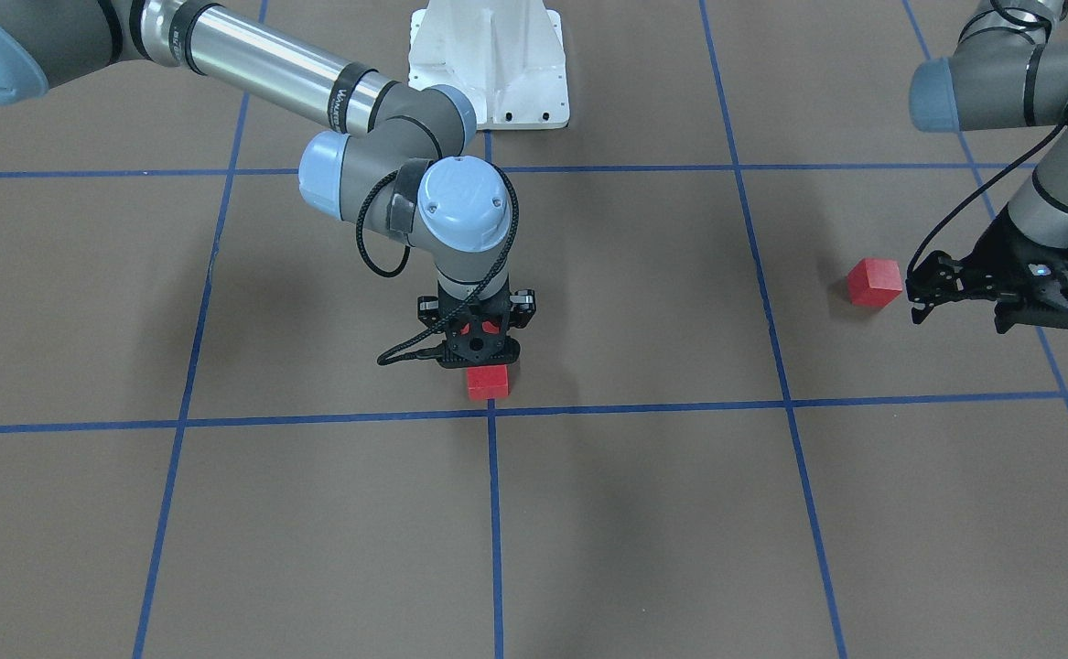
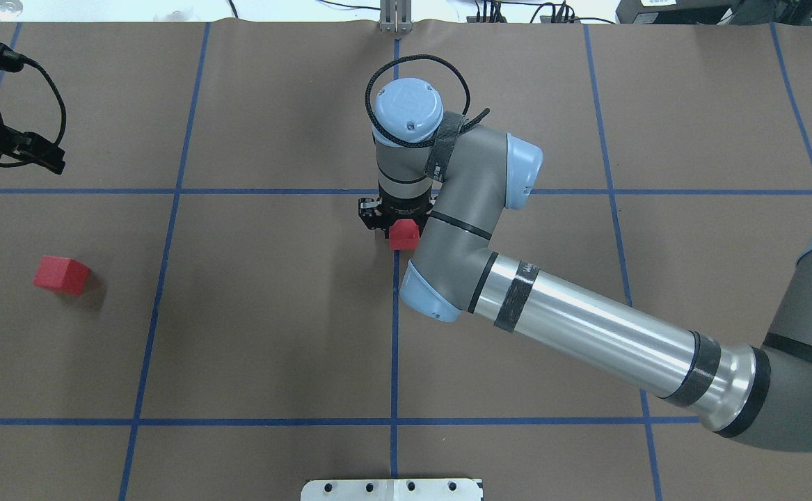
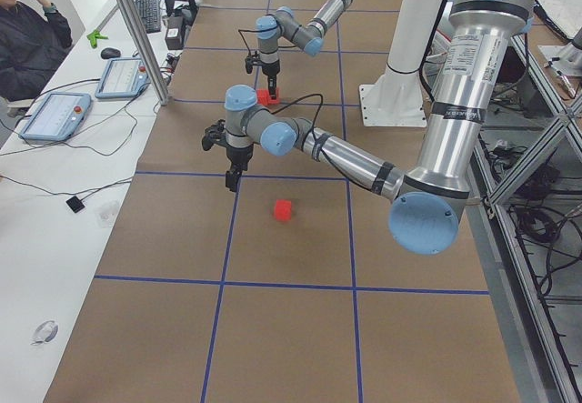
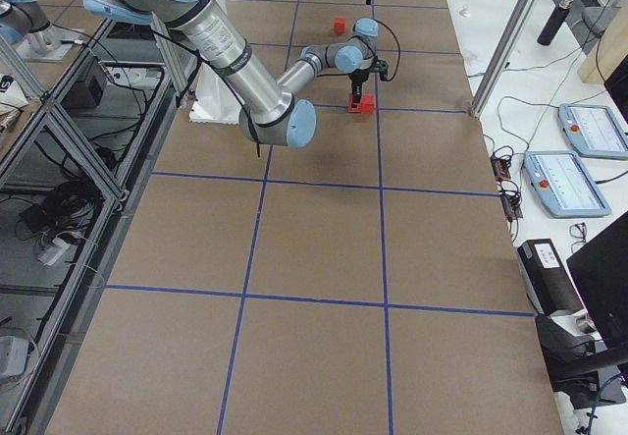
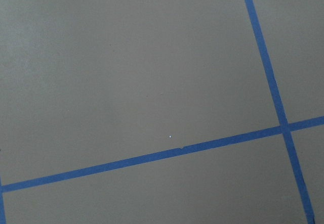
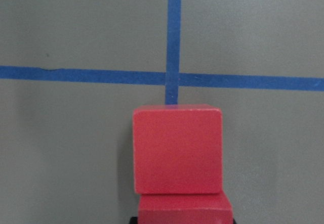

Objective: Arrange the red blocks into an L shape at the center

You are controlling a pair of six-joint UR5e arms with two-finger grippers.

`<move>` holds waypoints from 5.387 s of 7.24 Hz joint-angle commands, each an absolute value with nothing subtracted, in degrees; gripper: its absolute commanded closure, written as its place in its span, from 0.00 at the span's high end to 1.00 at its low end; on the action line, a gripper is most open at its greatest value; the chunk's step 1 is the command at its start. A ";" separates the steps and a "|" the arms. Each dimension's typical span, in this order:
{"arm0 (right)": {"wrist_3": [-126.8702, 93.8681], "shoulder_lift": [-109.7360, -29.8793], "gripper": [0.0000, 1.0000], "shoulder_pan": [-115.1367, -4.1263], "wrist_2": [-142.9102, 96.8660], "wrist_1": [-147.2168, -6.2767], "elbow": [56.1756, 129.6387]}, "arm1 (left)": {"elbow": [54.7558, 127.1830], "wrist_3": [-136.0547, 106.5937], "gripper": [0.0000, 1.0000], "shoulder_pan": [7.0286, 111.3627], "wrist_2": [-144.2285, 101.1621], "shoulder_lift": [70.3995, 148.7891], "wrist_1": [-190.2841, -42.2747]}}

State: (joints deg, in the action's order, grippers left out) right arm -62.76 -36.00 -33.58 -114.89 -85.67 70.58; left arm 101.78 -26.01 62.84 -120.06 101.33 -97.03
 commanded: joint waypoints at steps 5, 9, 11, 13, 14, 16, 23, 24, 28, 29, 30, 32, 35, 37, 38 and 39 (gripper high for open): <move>-62.23 -35.60 0.98 -34.71 -114.96 -85.61 70.75 | 101.78 -26.02 1.00 62.84 -120.06 101.51 -96.94; -62.49 -35.86 0.99 -41.73 -119.96 -87.79 75.92 | 105.63 -32.85 1.00 62.67 -120.41 96.79 -98.08; -61.35 -37.95 0.99 -43.85 -120.23 -90.78 80.04 | 104.95 -40.57 1.00 61.01 -120.15 92.74 -110.06; -61.35 -40.77 0.99 -44.73 -119.62 -90.70 81.65 | 104.85 -46.73 1.00 53.30 -114.65 89.83 -115.55; -60.83 -42.35 0.99 -45.08 -119.53 -90.36 81.74 | 104.85 -46.93 1.00 51.96 -113.83 89.65 -116.10; -59.94 -42.97 0.99 -45.09 -119.36 -90.18 81.65 | 104.16 -46.58 1.00 51.07 -113.64 86.41 -119.86; -59.85 -44.91 0.99 -45.09 -119.36 -87.28 81.65 | 101.25 -46.85 1.00 47.99 -113.55 86.57 -119.97; -59.85 -45.00 0.99 -45.09 -119.27 -87.19 81.65 | 101.25 -46.93 1.00 47.99 -113.55 86.57 -119.97; -59.94 -45.09 0.99 -45.18 -119.35 -87.19 81.74 | 99.93 -47.46 0.95 47.55 -114.34 86.57 -120.15; -60.12 -45.09 0.99 -45.18 -119.36 -87.19 81.74 | 100.02 -47.46 0.92 47.46 -114.43 86.57 -120.06; -60.47 -45.09 0.99 -45.26 -119.44 -87.27 81.74 | 99.93 -47.46 0.86 47.46 -114.52 86.57 -119.97; -60.38 -45.26 0.99 -45.35 -119.44 -87.28 81.74 | 100.02 -47.46 0.83 46.85 -114.52 86.48 -119.79; -59.77 -45.70 0.99 -46.31 -119.62 -87.28 81.74 | 100.63 -47.37 0.41 46.76 -114.52 86.75 -119.62; -59.77 -45.70 0.99 -46.49 -119.62 -87.28 81.65 | 100.02 -47.11 0.52 46.76 -114.43 87.01 -119.62; -59.77 -45.70 0.99 -46.49 -119.62 -87.28 81.65 | 99.76 -47.11 0.56 46.67 -114.35 87.19 -119.62; -59.77 -45.70 0.99 -46.49 -119.62 -87.28 81.65 | 99.67 -47.11 0.60 46.67 -114.26 87.45 -119.62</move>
State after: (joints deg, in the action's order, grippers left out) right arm -59.77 -45.70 -46.46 -119.62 -87.27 81.66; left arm 99.94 -47.13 46.70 -114.32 87.16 -119.60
